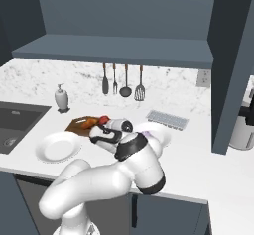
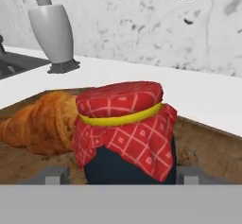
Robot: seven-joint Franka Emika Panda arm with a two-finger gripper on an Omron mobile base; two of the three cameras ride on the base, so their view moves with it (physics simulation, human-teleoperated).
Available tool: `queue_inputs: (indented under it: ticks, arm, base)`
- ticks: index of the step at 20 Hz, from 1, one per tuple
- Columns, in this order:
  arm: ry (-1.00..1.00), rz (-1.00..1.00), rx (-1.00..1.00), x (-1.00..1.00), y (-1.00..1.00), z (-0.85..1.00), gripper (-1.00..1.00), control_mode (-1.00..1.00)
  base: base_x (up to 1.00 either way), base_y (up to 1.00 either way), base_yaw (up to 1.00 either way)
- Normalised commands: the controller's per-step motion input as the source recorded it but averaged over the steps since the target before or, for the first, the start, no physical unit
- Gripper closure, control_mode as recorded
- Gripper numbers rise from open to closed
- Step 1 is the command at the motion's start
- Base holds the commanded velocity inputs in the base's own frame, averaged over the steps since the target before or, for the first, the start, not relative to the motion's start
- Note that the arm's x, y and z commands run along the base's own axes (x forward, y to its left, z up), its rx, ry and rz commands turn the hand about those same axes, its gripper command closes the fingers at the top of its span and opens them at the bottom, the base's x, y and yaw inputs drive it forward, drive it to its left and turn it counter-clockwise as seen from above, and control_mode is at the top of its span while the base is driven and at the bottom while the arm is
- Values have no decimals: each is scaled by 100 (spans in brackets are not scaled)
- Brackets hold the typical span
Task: From the different types of pastries on the counter, select a croissant and place it on the cutting board. Then retrieve a jar of jam from the cabinet and place it alongside the croissant on the cutting board.
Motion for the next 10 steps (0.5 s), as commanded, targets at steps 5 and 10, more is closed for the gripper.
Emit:
queue_inputs:
  ticks: [5, 10]
  arm:
    - [0, 4, 18, -67, -59, 12, -100, -100]
    - [0, 2, 15, -29, -55, 82, -100, -100]
  base:
    - [0, 0, 0]
    - [0, 0, 0]
